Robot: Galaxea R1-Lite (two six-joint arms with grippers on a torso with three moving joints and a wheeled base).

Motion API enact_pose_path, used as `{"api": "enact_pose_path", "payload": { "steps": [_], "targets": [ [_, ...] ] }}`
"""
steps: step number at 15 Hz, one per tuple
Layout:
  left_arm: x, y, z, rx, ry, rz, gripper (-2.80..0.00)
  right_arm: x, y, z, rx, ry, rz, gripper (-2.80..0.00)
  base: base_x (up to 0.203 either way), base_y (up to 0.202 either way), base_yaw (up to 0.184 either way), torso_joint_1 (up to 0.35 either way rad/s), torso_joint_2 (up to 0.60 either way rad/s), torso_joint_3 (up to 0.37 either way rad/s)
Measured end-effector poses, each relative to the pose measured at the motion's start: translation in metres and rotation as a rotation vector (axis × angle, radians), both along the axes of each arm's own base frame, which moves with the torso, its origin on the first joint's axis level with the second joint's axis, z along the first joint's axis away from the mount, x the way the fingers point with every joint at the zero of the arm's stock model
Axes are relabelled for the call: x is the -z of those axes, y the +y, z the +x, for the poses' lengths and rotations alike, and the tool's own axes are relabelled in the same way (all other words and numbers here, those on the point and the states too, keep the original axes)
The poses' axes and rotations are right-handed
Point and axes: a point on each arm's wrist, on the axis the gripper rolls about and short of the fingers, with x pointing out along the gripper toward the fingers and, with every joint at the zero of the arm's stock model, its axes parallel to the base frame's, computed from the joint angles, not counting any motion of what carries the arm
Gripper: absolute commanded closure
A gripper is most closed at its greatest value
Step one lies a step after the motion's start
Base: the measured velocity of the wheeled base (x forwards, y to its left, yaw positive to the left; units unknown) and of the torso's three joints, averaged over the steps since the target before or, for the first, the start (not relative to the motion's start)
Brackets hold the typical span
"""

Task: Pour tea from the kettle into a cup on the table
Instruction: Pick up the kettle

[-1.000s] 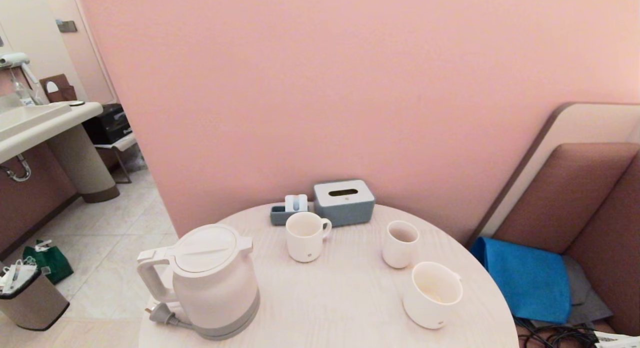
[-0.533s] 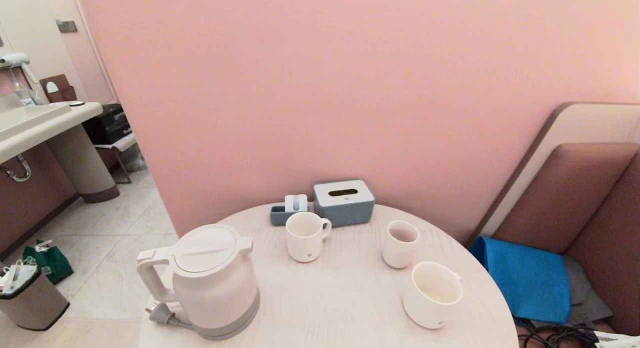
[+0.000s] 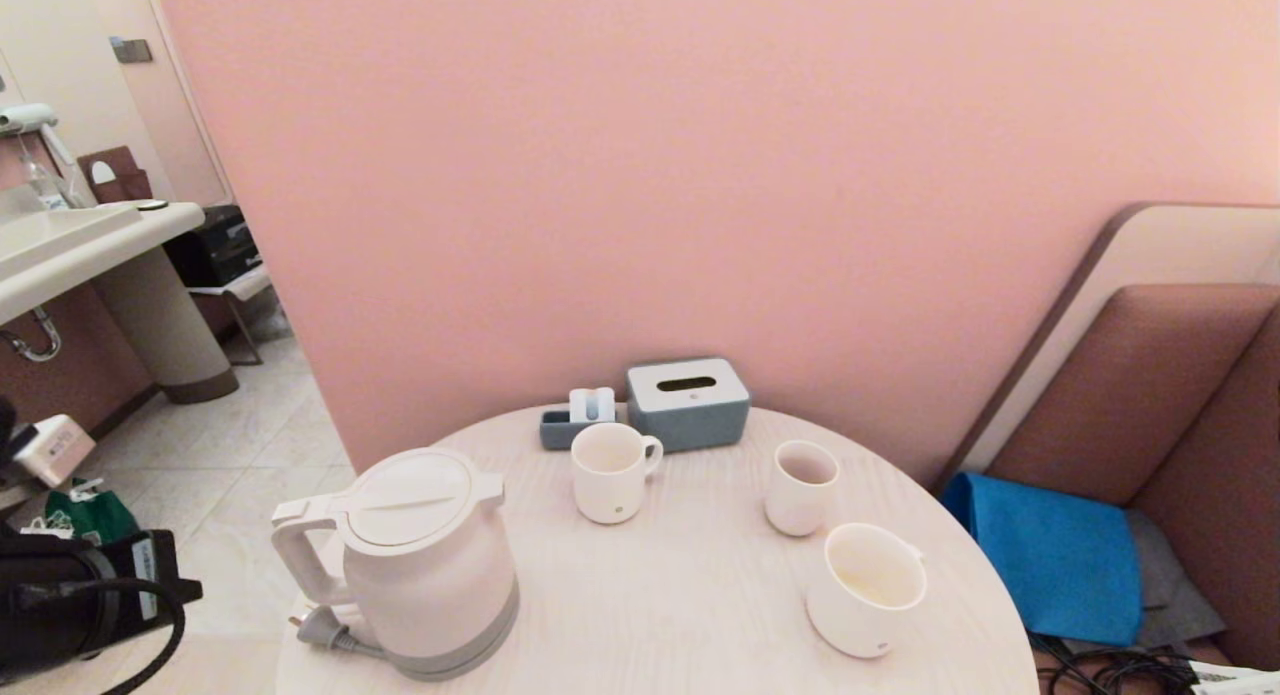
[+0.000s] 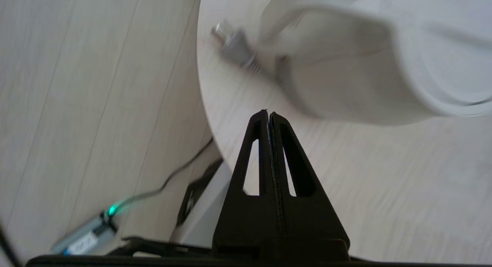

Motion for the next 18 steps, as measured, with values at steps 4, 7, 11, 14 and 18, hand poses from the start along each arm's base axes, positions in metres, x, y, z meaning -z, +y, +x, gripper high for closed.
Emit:
{"api": "enact_pose_path", "payload": {
  "steps": [4,7,11,14,18],
  "targets": [
    [0.033,0.0,-0.008,0.005,0.134,0.001,0.0,0.0,0.0,0.0,0.0,-0.001,0.0,0.0,0.0,0.0,0.0,0.0,0.0,0.0],
    [0.057,0.0,-0.025,0.052,0.095,0.037,0.0,0.0,0.0,0.0,0.0,0.0,0.001,0.0,0.0,0.0,0.0,0.0,0.0,0.0],
    [0.077,0.0,-0.019,0.097,-0.095,0.092,0.0,0.0,0.0,0.0,0.0,-0.001,0.0,0.0,0.0,0.0,0.0,0.0,0.0,0.0],
    [0.086,0.0,-0.003,0.096,-0.199,0.102,0.0,0.0,0.0,0.0,0.0,0.0,0.0,0.0,0.0,0.0,0.0,0.0,0.0,0.0],
    [0.088,0.0,0.007,0.093,-0.221,0.101,0.0,0.0,0.0,0.0,0.001,0.0,0.001,0.0,0.0,0.0,0.0,0.0,0.0,0.0]
  ]
}}
